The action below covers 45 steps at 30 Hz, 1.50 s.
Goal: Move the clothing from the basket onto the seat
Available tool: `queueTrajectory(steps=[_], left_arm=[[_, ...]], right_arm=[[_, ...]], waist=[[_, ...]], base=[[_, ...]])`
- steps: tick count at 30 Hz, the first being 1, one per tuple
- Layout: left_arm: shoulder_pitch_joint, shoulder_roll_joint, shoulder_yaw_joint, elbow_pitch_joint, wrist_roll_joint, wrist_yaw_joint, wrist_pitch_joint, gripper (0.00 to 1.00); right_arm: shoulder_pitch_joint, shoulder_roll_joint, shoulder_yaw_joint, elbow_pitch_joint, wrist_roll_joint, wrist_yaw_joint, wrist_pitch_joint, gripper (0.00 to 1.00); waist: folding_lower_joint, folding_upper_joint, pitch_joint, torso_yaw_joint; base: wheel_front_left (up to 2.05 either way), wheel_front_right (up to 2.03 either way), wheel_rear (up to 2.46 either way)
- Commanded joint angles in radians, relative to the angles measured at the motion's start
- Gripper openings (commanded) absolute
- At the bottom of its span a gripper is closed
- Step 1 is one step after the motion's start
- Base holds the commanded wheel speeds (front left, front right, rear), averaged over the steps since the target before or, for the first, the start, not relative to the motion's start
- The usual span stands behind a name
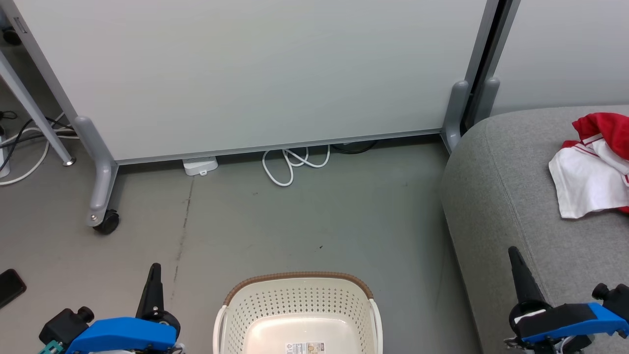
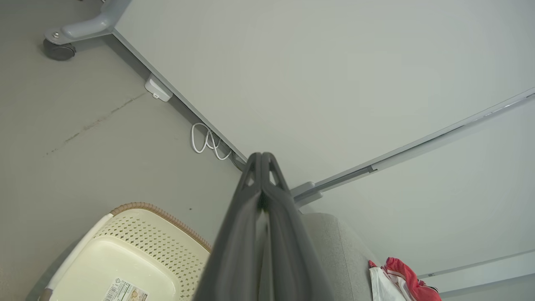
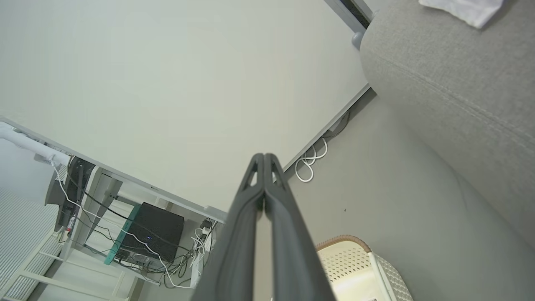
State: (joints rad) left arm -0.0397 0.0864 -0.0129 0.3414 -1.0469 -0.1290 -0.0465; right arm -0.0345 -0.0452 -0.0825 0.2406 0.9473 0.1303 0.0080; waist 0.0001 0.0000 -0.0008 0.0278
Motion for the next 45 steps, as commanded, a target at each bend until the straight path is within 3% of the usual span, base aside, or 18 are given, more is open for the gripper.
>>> queueTrajectory(steps=[1,45], left_arm=[[-0.028,0.000,0.011,-0.017,-0.030,-0.001,0.007,0.00],[-0.061,-0.024,0.093,-0.074,-0.394,-0.002,0.115,0.00]], right_arm=[[-0.030,-0.005,-0.004,-0.008,0.036,0.000,0.005,0.00],[-0.066,-0.007,-0.023,0.001,0.464,0.001,0.076,0.00]], waist=[[-0.0001,0.0000,0.000,-0.001],[-0.0001,0.0000,0.002,-0.017]], base=[[0.00,0.00,0.00],[0.00,0.00,0.00]])
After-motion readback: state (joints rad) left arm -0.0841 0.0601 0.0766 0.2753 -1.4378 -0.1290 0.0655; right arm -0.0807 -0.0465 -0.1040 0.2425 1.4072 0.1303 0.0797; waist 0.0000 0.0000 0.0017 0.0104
